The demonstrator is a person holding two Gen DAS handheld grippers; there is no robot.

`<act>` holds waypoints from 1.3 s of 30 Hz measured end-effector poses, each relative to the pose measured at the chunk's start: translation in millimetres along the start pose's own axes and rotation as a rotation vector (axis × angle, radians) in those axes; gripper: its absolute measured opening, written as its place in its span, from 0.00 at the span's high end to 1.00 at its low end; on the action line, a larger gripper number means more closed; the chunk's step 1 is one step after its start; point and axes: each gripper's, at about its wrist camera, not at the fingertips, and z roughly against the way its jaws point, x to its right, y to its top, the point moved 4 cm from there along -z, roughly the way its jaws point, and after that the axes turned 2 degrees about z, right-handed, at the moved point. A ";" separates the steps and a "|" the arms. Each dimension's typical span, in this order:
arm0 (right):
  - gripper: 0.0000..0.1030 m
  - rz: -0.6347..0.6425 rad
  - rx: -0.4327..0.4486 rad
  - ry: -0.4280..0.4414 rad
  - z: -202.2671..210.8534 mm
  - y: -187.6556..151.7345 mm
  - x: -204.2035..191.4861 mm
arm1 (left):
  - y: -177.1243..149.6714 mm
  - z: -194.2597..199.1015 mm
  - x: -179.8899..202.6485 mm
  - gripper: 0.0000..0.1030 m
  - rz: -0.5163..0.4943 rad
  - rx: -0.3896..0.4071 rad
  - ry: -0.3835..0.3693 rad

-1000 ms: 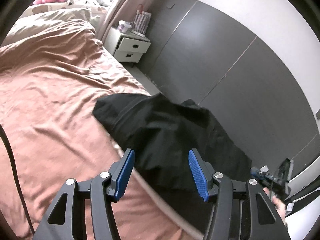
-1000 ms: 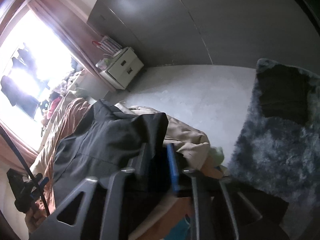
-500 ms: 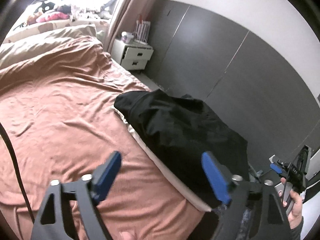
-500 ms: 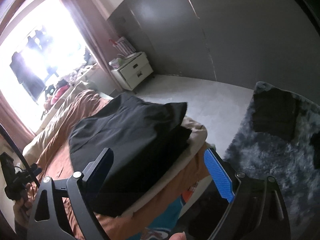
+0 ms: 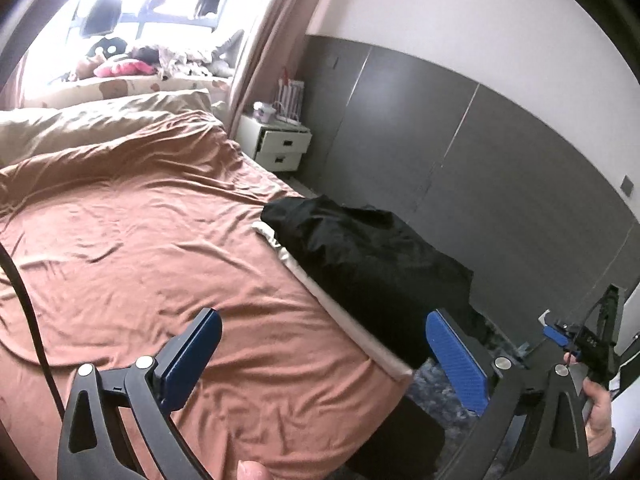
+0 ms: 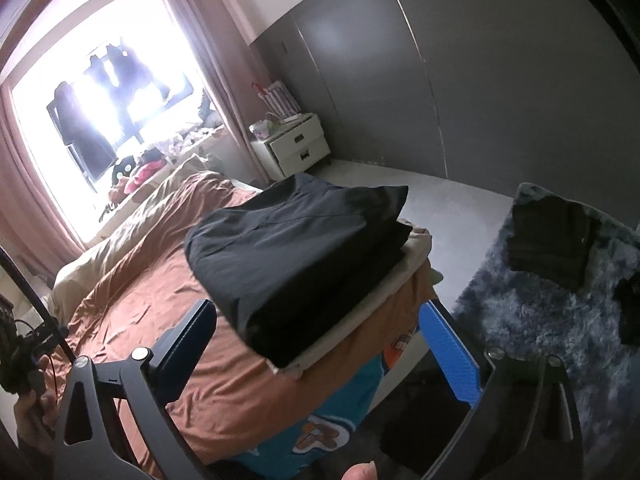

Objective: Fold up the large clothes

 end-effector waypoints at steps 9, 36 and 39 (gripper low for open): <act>0.01 0.067 0.038 0.004 42.1 -41.1 -31.1 | -38.0 72.3 -1.9 0.00 -0.024 0.064 0.013; 0.01 0.217 0.091 0.073 89.9 -150.4 -104.1 | -170.1 267.8 -39.2 0.00 0.026 0.276 0.260; 0.01 0.235 0.101 0.087 94.5 -161.2 -115.1 | -184.1 281.4 -38.4 0.00 0.026 0.296 0.281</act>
